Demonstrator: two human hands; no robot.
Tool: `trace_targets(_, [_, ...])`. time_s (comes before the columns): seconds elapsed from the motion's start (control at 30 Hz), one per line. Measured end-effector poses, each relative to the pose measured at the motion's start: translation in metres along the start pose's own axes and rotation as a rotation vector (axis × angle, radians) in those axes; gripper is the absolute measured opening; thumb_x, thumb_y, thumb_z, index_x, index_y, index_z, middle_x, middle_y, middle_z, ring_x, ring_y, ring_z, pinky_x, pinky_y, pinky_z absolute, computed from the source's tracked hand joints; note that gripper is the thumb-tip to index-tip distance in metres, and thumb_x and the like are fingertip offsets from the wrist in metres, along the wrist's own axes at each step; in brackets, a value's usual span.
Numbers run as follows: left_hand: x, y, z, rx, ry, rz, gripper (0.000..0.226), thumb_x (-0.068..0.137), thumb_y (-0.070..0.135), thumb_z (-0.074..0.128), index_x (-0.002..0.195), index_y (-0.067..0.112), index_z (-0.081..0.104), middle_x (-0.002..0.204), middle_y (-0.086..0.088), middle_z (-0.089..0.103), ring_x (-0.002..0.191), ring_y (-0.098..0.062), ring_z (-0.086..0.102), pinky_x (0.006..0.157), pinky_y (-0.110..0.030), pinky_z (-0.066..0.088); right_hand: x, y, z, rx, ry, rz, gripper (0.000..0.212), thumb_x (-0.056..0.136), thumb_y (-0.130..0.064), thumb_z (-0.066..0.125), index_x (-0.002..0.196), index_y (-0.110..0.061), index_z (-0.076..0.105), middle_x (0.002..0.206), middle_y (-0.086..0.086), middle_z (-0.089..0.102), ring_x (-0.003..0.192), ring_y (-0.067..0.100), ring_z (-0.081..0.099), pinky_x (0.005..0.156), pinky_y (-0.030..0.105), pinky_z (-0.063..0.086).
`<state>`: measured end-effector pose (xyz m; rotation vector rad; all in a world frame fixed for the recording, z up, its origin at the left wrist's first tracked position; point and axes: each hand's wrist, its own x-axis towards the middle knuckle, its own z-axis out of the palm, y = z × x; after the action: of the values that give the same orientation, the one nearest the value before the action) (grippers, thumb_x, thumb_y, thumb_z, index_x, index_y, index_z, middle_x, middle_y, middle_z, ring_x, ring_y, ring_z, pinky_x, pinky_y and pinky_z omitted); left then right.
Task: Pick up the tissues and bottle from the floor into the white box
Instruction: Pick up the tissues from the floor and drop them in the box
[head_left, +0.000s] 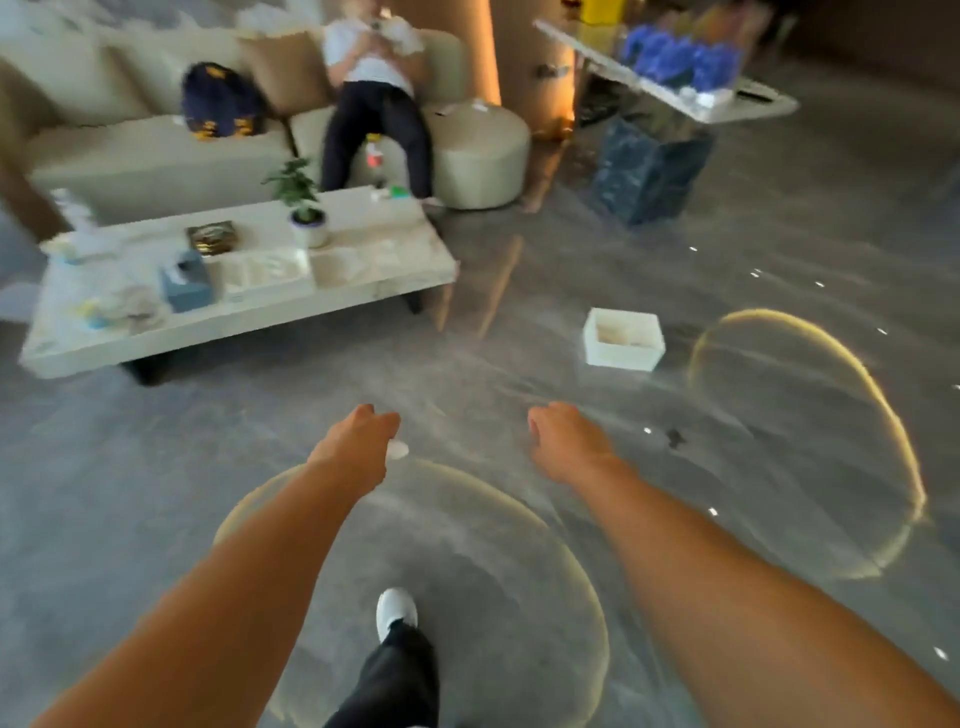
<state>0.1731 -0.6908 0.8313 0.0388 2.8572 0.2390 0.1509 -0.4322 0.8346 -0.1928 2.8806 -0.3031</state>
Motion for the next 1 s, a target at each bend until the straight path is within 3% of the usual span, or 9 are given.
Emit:
trace_targets(0.27, [0.181,0.079,0.003,0.093,-0.124,0.238,0.030,0.081,0.004,0.063,0.106,0.019,0.056,0.104,-0.008,0.047,0.086,-0.032,0.058,0.078,-0.042,0.056,0.104,0.091,-0.017,0.039,-0.015,0.215,0.023,0.082,-0.013,0.053,0.104,-0.015,0.060,0.116,0.013,0.058,0.110,0.033,0.058,0.090,0.040,0.049])
trace_targets(0.4, [0.290,0.098,-0.022,0.129,-0.176,0.281,0.029,0.083,0.004,0.060,0.108,0.018,0.055,0.108,-0.009,0.047,0.091,-0.033,0.058,0.077,-0.040,0.053,0.195,0.118,-0.041,0.048,-0.003,0.307,0.021,0.082,-0.012,0.053,0.101,-0.016,0.062,0.110,0.011,0.059,0.103,0.033,0.060,0.083,0.037,0.050])
trace_targets(0.6, [0.436,0.148,-0.068,0.231,-0.213,0.337,0.030,0.084,0.006,0.061,0.110,0.017,0.054,0.111,-0.011,0.047,0.099,-0.033,0.059,0.085,-0.041,0.054,0.294,0.174,-0.074,0.154,-0.022,0.414,0.022,0.085,-0.017,0.054,0.106,-0.015,0.059,0.113,0.013,0.056,0.109,0.032,0.056,0.089,0.037,0.049])
trace_targets(0.8, [0.594,0.269,-0.057,0.219,-0.265,0.453,0.032,0.082,0.005,0.062,0.110,0.019,0.055,0.111,-0.010,0.047,0.097,-0.034,0.060,0.083,-0.043,0.054,0.402,0.304,-0.085,0.192,-0.060,0.584,0.020,0.085,-0.016,0.053,0.104,-0.018,0.058,0.113,0.008,0.055,0.103,0.031,0.059,0.084,0.035,0.049])
trace_targets(1.0, [0.779,0.416,0.009,0.087,-0.326,0.398,0.037,0.082,0.005,0.059,0.115,0.021,0.057,0.117,-0.010,0.046,0.100,-0.035,0.059,0.075,-0.036,0.048,0.579,0.485,-0.085,0.249,-0.093,0.552,0.021,0.088,-0.017,0.053,0.108,-0.015,0.057,0.113,0.007,0.056,0.100,0.026,0.058,0.083,0.034,0.050])
